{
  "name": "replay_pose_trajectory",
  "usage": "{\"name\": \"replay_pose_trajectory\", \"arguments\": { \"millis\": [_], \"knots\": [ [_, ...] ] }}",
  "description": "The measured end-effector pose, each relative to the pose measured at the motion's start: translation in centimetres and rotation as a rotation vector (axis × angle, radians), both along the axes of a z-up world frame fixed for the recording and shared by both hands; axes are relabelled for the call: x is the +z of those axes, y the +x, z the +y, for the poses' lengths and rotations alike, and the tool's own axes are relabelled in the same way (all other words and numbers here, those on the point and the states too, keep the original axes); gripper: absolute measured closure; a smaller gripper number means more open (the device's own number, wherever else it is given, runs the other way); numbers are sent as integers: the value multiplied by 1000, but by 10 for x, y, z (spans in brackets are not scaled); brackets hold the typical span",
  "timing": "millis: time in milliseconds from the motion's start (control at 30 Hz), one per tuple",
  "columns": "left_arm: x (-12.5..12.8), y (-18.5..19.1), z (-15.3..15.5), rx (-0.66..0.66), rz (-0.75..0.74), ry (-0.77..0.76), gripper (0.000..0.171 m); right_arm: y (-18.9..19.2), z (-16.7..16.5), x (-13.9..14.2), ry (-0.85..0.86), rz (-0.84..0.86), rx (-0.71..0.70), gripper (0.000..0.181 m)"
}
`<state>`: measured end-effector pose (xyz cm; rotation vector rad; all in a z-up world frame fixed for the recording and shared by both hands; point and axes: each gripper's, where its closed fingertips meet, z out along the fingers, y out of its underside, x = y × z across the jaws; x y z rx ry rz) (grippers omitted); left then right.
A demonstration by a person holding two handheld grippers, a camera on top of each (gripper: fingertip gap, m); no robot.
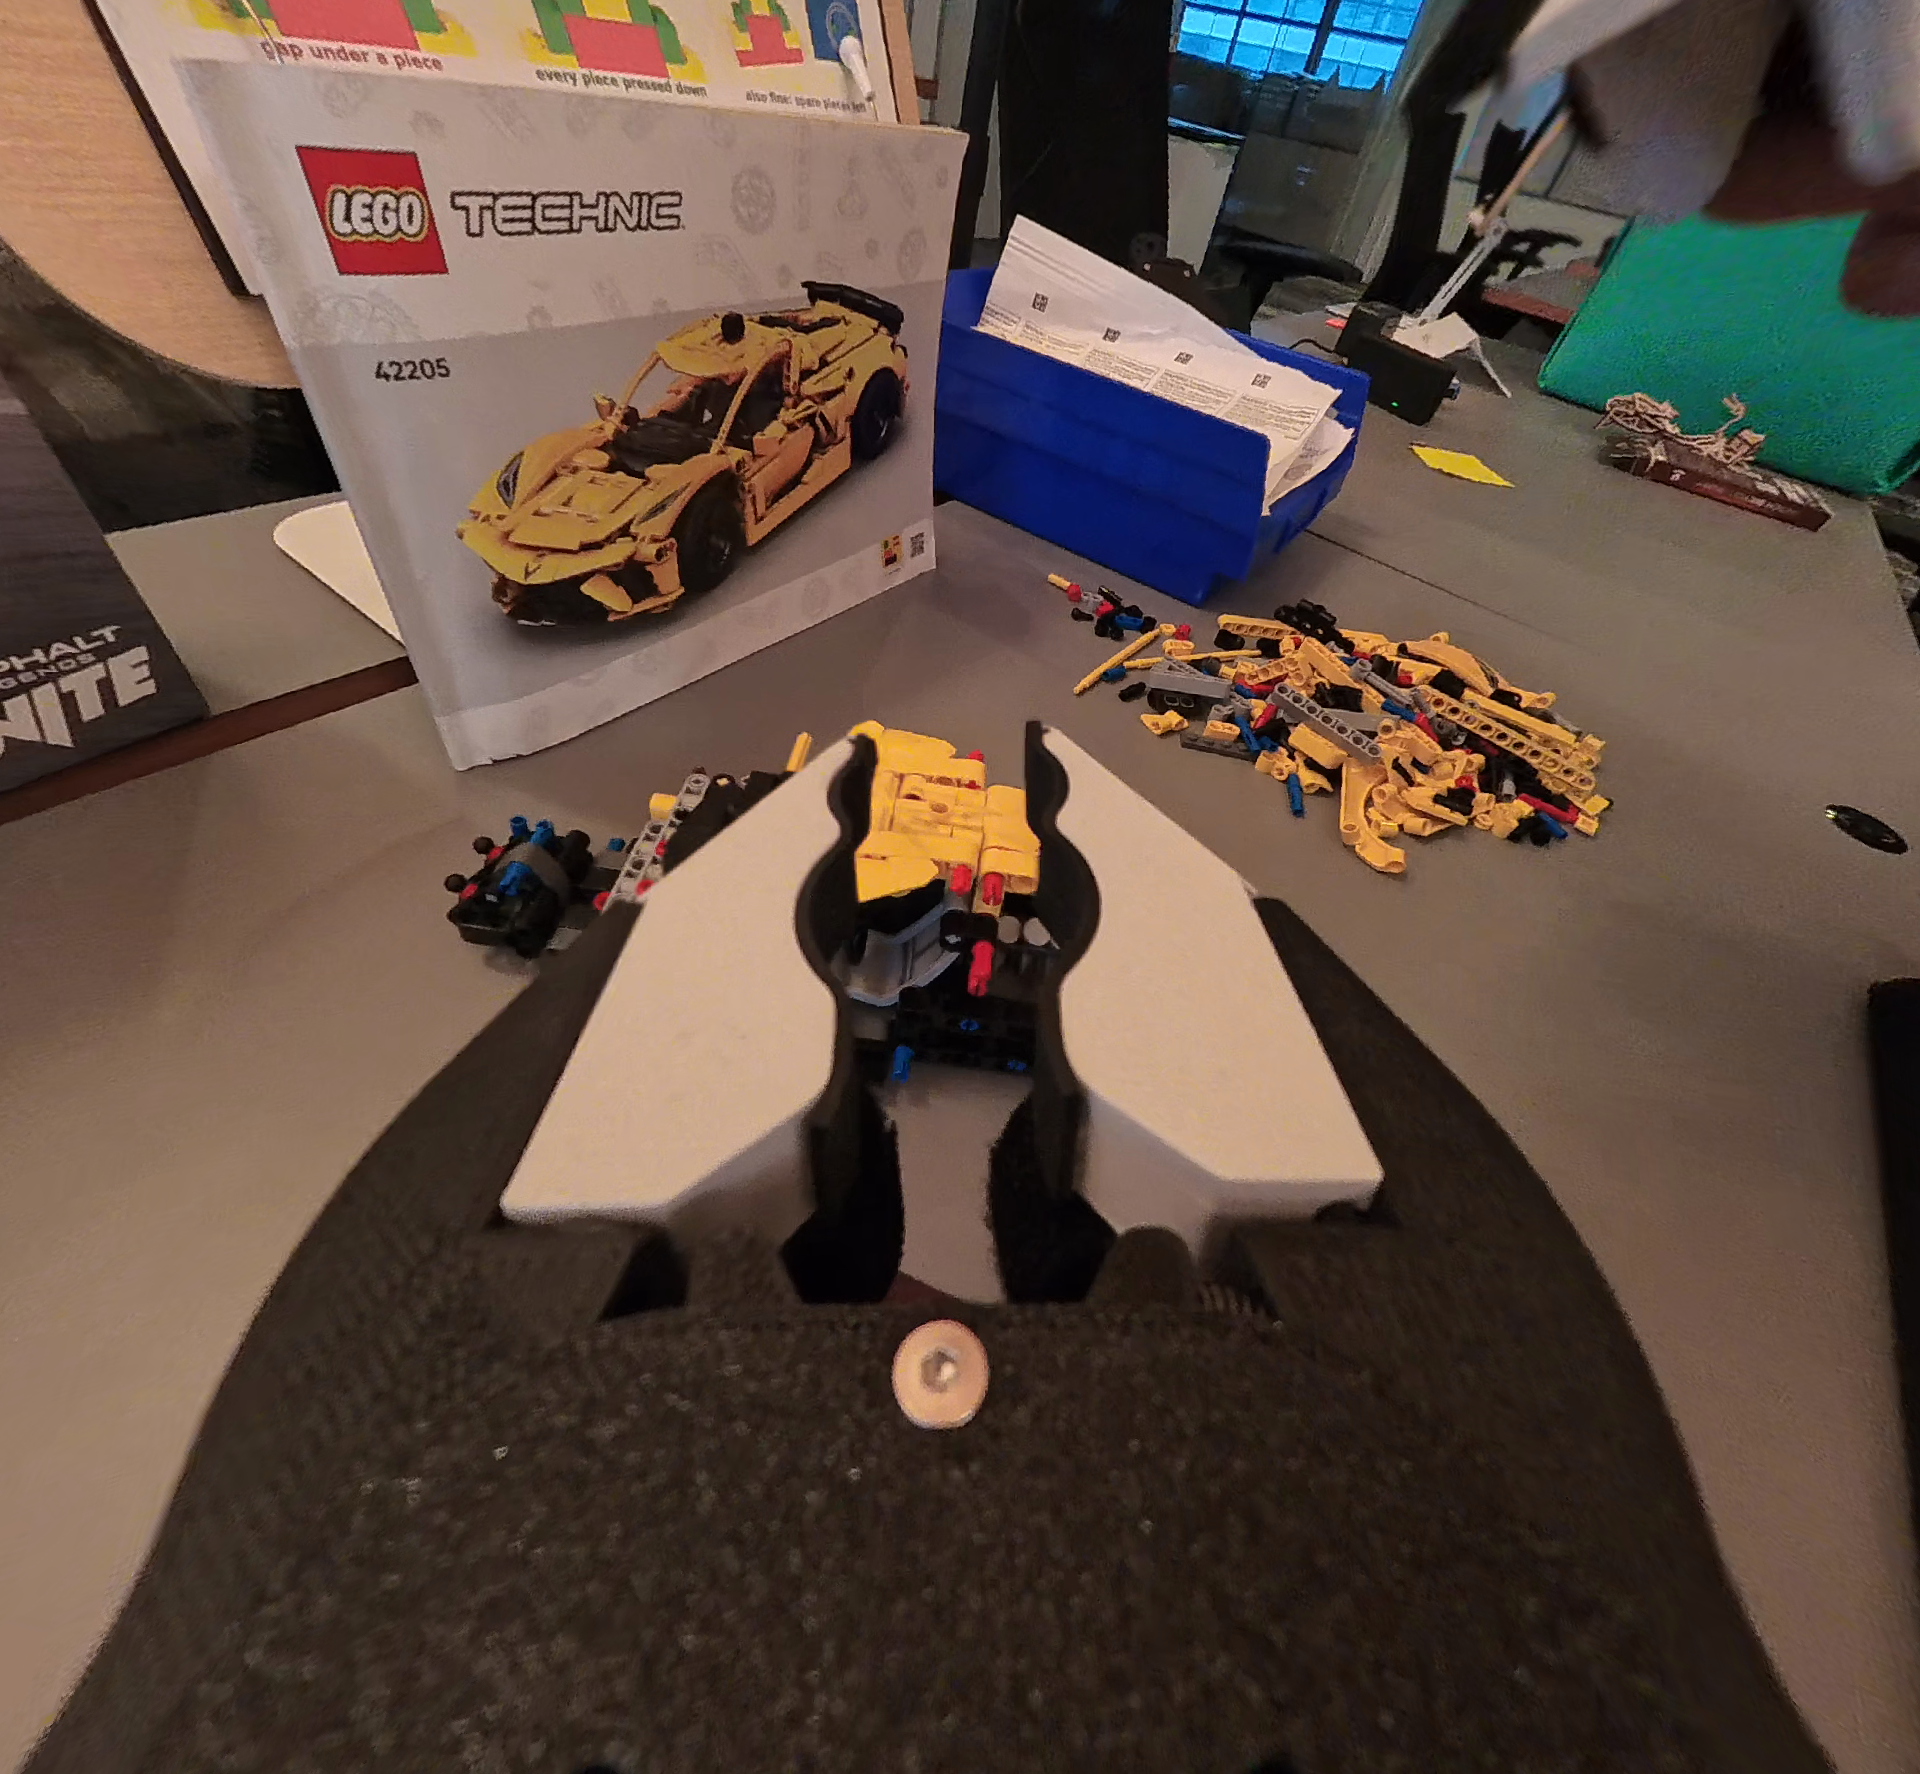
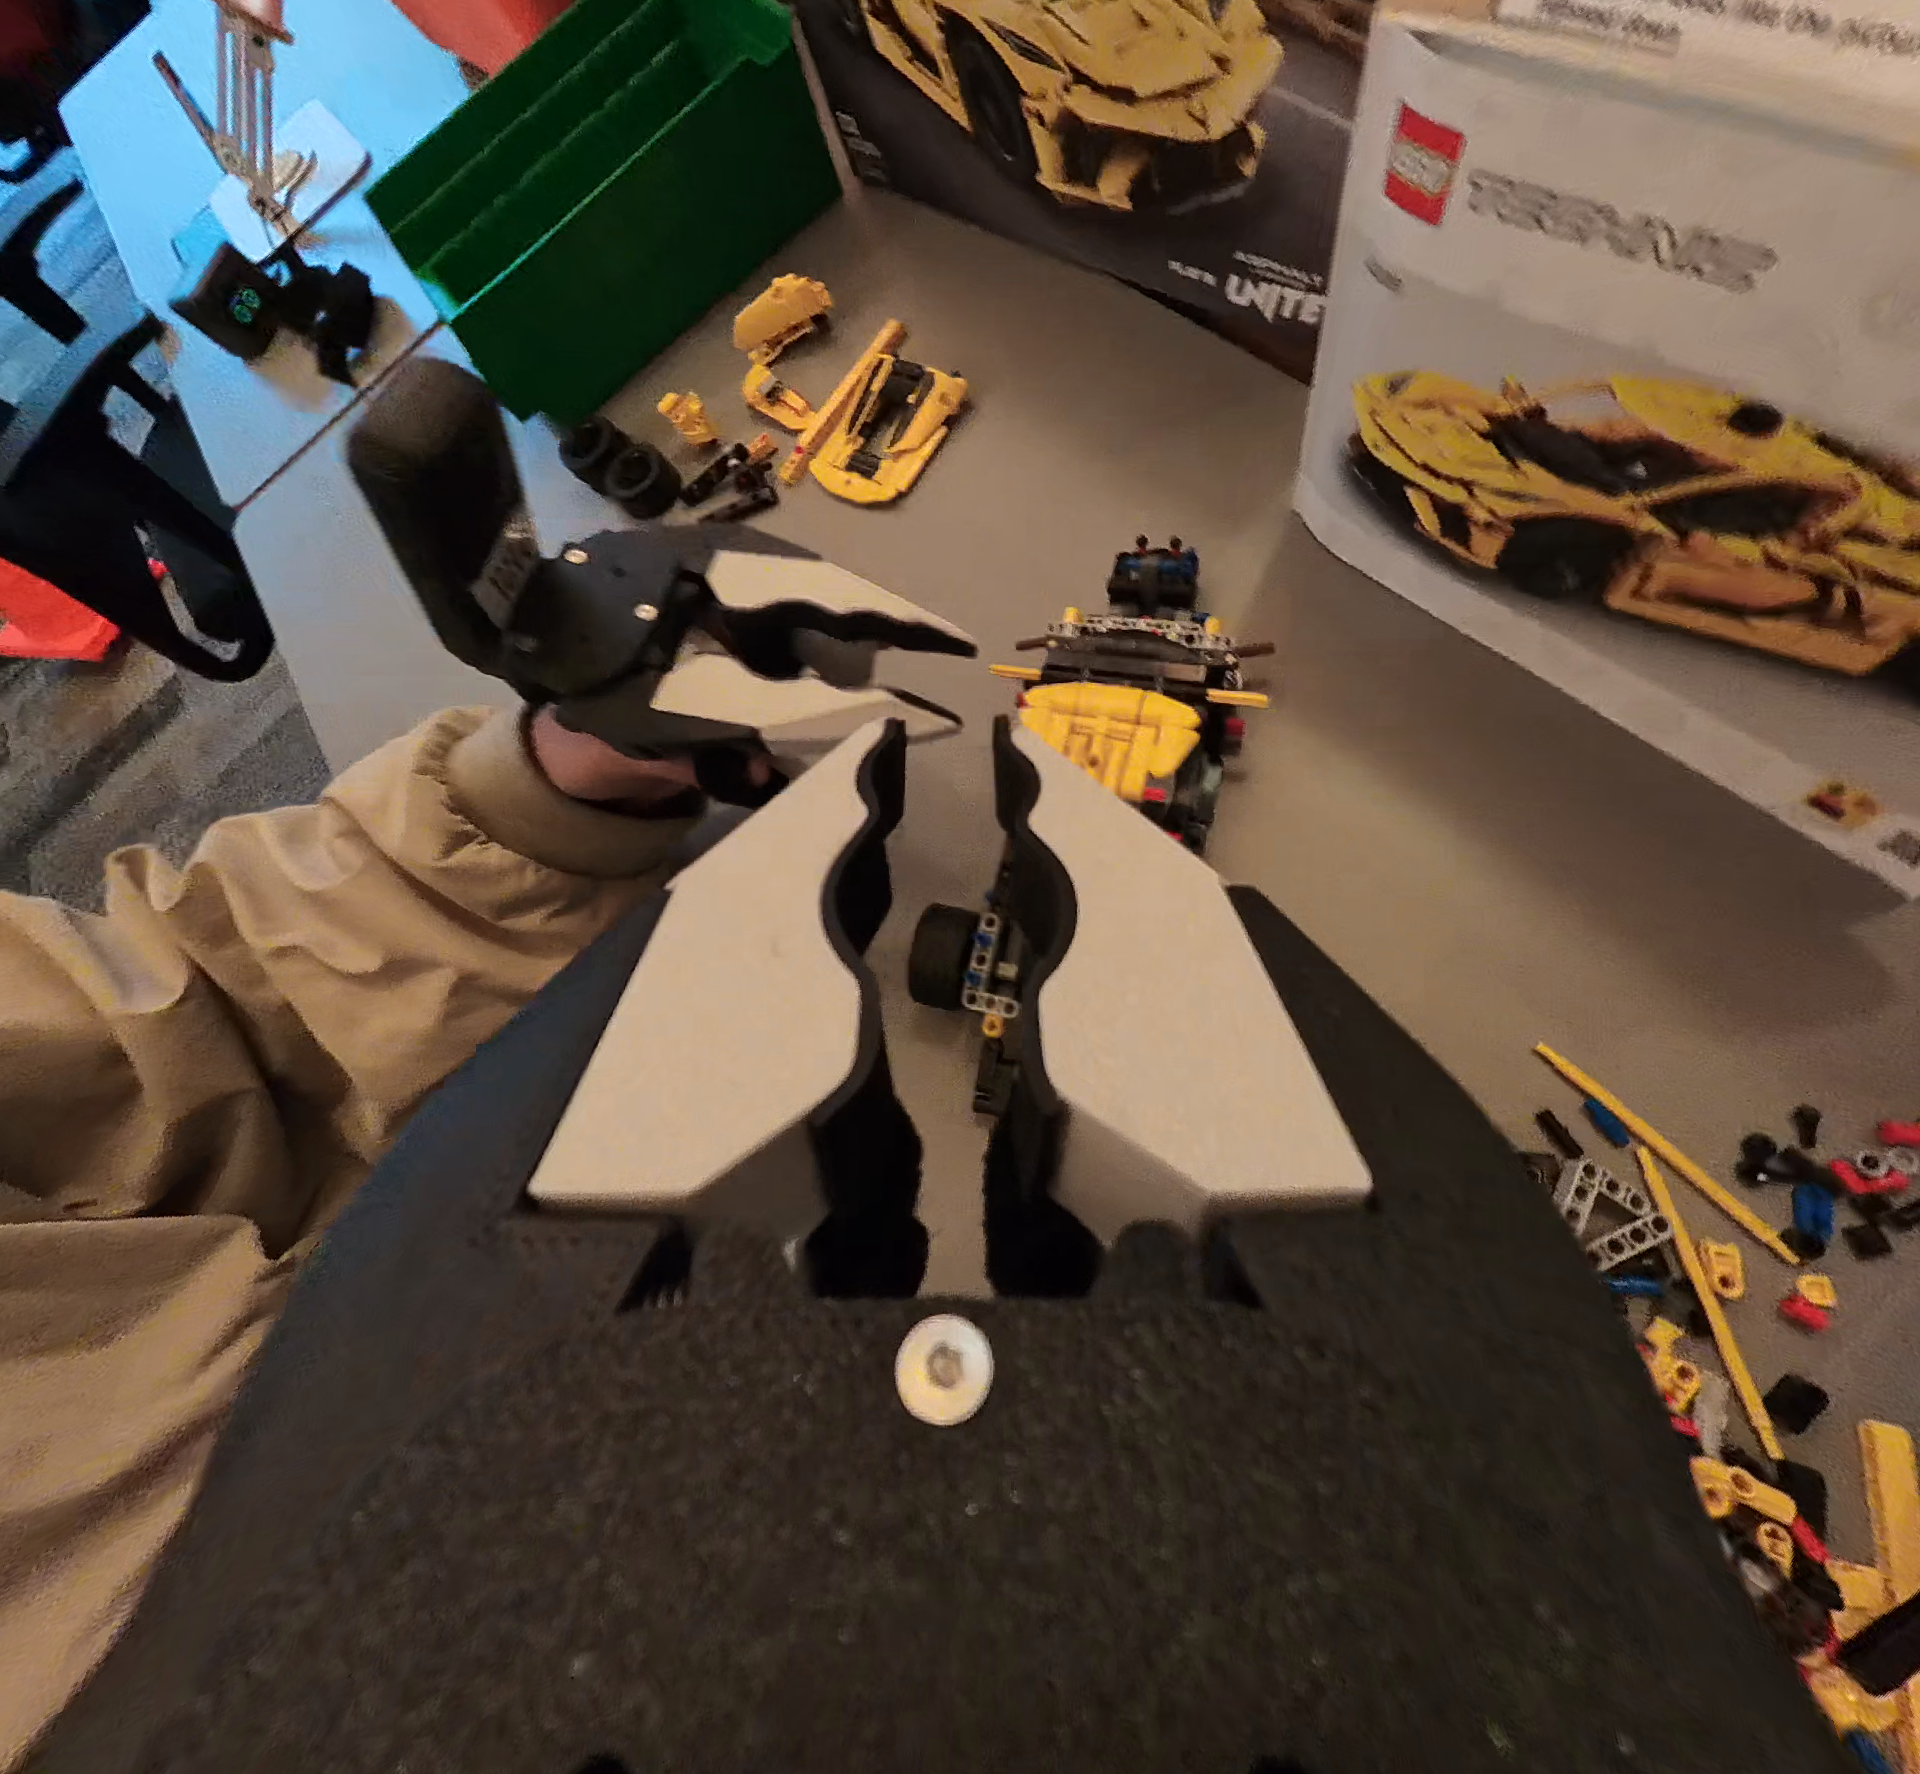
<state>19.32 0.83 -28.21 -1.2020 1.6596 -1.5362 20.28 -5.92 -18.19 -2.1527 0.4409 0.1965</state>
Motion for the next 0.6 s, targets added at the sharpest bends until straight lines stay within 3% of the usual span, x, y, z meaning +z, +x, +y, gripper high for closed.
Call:
{"name": "replay_pose_trajectory", "arguments": {
  "millis": [300, 467, 600],
  "knots": [
    [-1, 0, 9, 42, -11, 12, 143, -58, 32, 83, 51, -15, 90, 166],
    [9, -4, 15, 57, -42, 6, 144, -81, 32, 118, 56, 16, 108, 165],
    [5, -3, 23, 71, -25, -15, 144, -83, 24, 131, 56, -82, 114, 165]
  ]
}}
